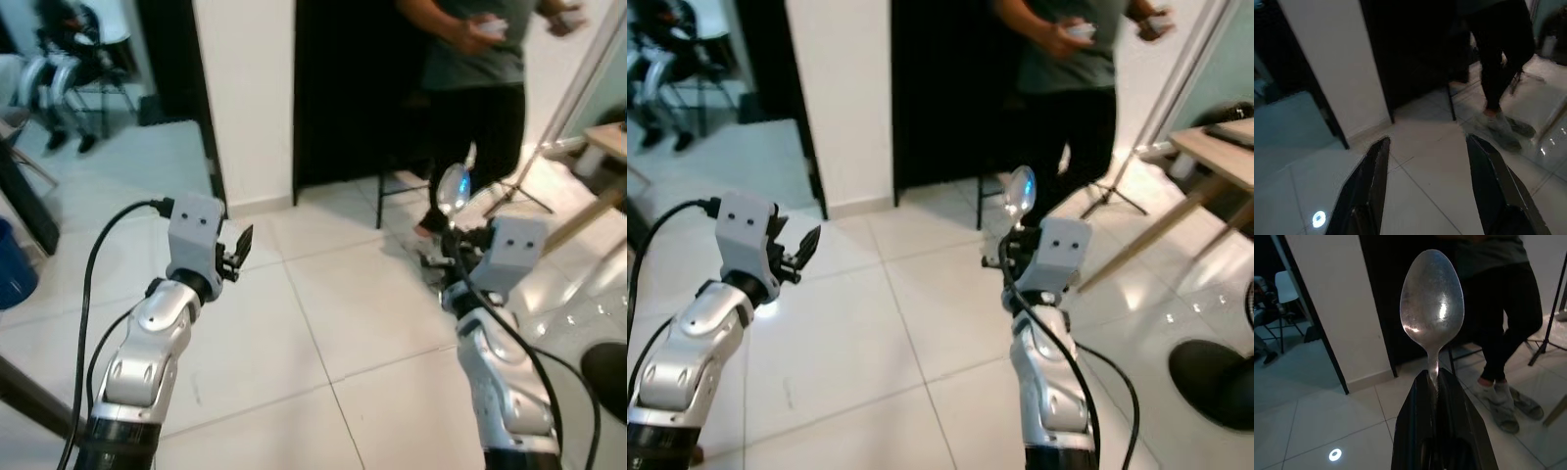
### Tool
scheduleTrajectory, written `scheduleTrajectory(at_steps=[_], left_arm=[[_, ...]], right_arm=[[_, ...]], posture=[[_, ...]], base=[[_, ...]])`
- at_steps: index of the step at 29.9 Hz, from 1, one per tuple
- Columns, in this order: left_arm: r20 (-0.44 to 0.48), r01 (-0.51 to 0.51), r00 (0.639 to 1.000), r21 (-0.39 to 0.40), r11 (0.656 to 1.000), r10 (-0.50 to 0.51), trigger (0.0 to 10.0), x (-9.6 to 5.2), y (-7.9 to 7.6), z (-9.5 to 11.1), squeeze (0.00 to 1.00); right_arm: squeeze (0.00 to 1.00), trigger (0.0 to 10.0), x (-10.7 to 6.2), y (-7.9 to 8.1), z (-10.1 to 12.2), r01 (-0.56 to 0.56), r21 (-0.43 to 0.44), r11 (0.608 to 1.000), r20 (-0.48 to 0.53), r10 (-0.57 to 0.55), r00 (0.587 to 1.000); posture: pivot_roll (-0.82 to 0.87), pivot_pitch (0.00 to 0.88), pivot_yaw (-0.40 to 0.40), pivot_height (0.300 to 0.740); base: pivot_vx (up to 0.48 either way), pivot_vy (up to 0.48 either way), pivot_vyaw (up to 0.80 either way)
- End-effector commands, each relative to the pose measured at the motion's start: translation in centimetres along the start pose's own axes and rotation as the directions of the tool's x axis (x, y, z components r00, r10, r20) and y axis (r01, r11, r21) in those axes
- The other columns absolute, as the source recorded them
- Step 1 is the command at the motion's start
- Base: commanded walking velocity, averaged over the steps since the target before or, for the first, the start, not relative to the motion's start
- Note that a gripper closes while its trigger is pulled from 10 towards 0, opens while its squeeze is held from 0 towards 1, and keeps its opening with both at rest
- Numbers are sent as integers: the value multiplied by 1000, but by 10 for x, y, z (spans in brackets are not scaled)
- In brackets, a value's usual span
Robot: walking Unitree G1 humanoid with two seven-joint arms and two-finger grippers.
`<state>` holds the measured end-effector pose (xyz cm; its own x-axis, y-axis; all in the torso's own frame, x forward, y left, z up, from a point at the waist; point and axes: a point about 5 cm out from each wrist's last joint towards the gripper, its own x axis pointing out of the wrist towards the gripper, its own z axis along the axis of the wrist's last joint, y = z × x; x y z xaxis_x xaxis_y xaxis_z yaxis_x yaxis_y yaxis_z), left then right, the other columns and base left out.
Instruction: Setting the table
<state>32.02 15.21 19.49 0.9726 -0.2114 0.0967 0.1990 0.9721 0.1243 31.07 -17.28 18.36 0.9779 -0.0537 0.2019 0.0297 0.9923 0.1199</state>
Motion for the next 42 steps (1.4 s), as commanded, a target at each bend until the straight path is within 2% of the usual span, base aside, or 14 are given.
scheduleTrajectory(at_steps=[1, 13, 19, 42], left_arm=[[-21, -5, 1000, -4, 1000, 5, 10000, -1, 1, -4, 0], [-24, -5, 1000, -7, 1000, 4, 10000, 0, 2, -4, 0], [-10, -5, 1000, -42, 999, 5, 10000, 0, 2, -1, 0], [-17, -17, 1000, -44, 999, 16, 10000, 2, 2, -2, 0]], right_arm=[[0, 10000, -1, -3, -1, 12, 5, 1000, -5, -12, 1000], [0, 10000, 0, -3, -1, 13, 7, 1000, -5, -13, 1000], [0, 10000, 0, -3, -1, 17, 9, 1000, -3, -17, 1000], [0, 10000, 2, -4, 0, 12, 4, 1000, -5, -12, 1000]], posture=[[-22, 0, 91, 740], [-18, 0, 99, 740], [-14, 0, 93, 740], [-23, 0, 85, 740]], base=[[0, 0, -800], [0, 0, -800], [0, 0, -800], [0, 0, -800]])
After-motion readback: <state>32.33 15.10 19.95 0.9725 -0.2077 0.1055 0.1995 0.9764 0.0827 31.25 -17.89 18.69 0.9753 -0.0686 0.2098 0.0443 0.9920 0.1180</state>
